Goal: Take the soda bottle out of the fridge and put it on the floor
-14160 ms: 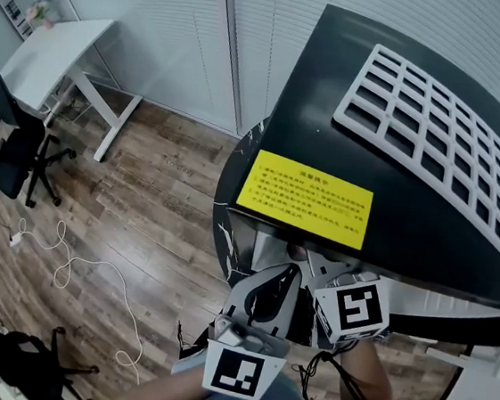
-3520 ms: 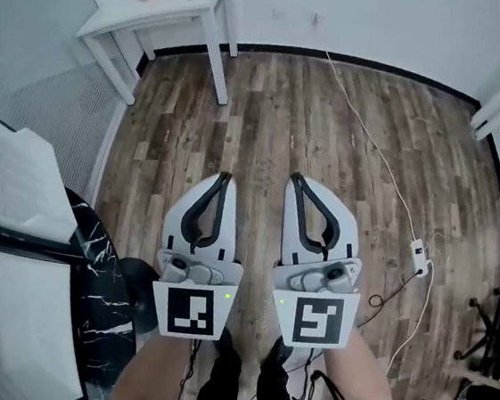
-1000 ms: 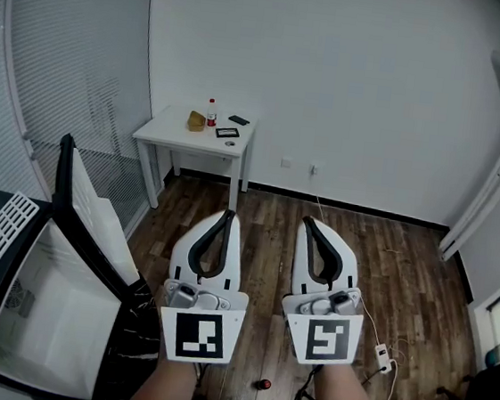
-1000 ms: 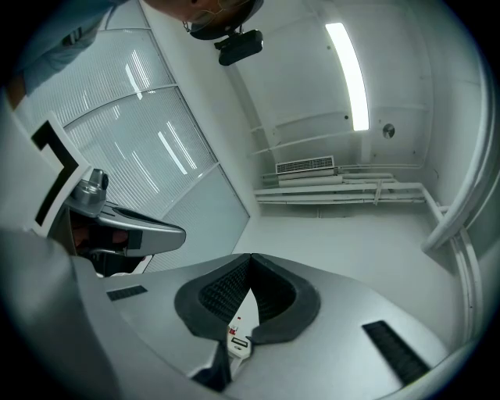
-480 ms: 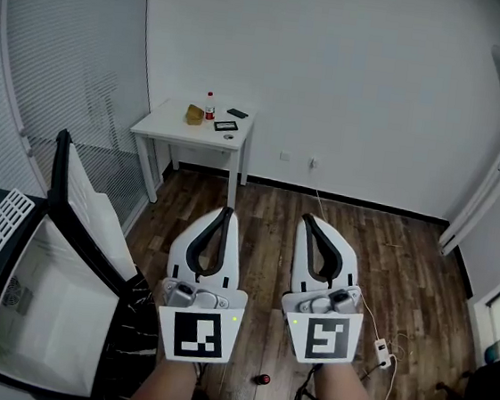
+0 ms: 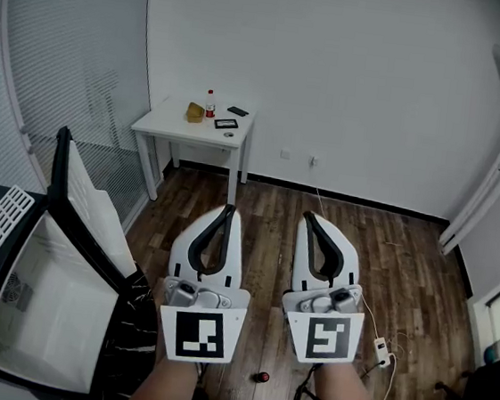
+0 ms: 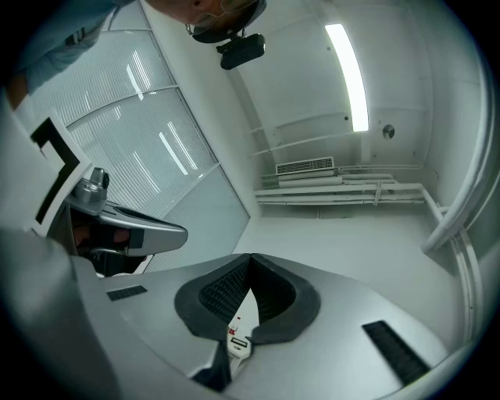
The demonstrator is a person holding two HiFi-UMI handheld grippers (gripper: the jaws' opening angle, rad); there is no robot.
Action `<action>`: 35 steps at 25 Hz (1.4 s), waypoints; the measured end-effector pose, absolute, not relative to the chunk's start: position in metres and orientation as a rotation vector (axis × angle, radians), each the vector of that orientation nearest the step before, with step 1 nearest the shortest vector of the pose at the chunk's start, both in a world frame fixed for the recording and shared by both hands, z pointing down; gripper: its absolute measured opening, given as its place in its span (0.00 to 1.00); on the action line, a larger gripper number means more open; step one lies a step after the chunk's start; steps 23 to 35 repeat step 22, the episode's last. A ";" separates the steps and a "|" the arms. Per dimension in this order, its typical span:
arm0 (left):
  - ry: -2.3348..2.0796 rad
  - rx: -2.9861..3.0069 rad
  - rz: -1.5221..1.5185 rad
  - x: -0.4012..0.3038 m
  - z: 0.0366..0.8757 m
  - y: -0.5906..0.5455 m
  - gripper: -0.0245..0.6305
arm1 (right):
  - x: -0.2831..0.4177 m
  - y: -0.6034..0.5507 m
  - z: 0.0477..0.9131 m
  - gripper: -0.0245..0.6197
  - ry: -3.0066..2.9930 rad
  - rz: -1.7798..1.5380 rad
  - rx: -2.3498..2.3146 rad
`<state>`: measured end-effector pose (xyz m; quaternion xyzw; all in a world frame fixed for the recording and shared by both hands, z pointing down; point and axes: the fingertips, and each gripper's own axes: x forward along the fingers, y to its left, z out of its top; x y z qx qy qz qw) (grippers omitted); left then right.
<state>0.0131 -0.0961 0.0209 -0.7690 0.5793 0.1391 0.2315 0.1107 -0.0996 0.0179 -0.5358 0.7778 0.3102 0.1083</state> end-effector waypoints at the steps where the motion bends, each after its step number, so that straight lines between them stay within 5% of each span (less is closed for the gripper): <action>1: 1.592 -2.115 0.379 0.014 0.021 -0.096 0.06 | 0.111 -0.099 0.019 0.05 2.292 0.910 -1.576; 35: 1.573 -2.124 0.382 0.017 0.022 -0.087 0.06 | 0.109 -0.089 0.019 0.05 2.284 0.916 -1.573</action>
